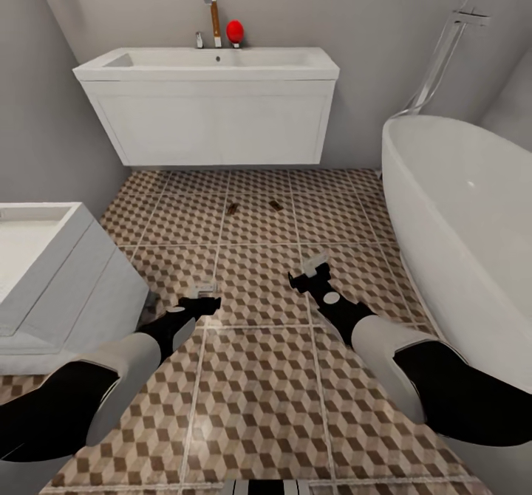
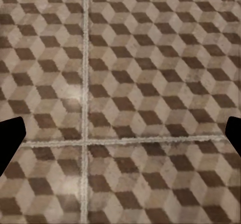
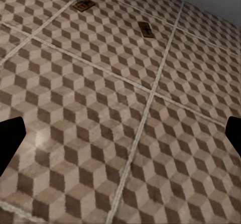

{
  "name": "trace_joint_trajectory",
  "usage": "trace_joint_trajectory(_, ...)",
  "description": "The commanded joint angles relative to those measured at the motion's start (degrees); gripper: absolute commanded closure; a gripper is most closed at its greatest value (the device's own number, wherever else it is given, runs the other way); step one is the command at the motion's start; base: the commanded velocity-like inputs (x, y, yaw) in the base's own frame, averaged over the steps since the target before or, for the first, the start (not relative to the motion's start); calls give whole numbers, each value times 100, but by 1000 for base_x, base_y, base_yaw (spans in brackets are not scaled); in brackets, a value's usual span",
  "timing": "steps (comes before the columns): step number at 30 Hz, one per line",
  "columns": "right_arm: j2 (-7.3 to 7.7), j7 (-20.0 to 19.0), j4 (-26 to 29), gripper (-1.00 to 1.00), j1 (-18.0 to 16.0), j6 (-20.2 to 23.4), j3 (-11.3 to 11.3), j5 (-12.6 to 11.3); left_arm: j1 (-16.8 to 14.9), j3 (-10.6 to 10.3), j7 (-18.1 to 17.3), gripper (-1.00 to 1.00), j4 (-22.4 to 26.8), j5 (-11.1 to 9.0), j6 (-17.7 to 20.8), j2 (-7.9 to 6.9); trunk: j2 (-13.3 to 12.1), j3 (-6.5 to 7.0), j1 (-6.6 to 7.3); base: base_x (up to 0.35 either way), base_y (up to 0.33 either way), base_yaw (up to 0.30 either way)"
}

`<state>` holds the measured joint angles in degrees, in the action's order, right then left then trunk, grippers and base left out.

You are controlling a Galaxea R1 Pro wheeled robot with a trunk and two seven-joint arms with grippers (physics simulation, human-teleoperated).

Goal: Take the four mousetraps from the cabinet in the bathroom and place them on the bathroom floor. Make sure all four end up on the same floor surface, and ensure that at least two of them are either under or directly next to the same bathroom sink.

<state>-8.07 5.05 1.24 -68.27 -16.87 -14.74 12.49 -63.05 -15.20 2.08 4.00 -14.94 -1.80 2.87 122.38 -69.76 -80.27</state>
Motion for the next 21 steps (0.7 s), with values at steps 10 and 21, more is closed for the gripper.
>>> trace_joint_trajectory(10,29,48,-9,-100,243,-72,-11,68,82,-50,21,-100,-243,-44,-138,37,-401,177,221,0,0,0)
trace_joint_trajectory(21,83,48,-9,-100,483,-239,-11,60,241,-50,21,-100,-530,-44,-298,81,-842,374,463,0,0,0)
